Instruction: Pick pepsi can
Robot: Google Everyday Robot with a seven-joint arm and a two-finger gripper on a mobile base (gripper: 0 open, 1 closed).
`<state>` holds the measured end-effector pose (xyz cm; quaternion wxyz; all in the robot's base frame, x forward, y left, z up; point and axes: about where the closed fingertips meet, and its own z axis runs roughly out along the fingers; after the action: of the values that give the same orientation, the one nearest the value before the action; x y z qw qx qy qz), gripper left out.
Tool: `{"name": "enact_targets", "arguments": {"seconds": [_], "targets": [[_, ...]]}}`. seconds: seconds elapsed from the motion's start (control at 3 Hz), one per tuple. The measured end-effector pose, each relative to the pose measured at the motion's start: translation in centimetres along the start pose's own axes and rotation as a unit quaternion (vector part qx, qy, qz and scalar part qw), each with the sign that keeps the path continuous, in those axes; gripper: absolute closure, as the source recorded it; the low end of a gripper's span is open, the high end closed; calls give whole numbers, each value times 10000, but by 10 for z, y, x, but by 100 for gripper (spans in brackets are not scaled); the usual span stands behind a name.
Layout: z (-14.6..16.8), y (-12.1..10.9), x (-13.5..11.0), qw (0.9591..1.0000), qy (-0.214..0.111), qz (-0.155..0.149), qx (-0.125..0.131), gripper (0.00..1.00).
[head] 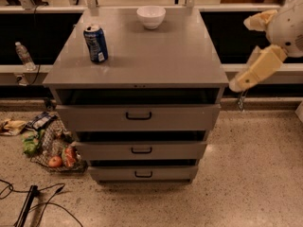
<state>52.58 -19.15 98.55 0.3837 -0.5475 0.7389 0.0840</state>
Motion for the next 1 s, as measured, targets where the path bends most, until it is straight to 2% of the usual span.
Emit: {"name": "enact_targets", "arguments": {"seconds": [0.33, 0.67, 1.0], "targets": [[35, -48, -50, 9911, -1305, 177, -168, 0], [97, -81, -102, 9730, -2146, 397, -753, 0], [152, -97, -164, 9628, -2448, 427, -1062, 0]]}}
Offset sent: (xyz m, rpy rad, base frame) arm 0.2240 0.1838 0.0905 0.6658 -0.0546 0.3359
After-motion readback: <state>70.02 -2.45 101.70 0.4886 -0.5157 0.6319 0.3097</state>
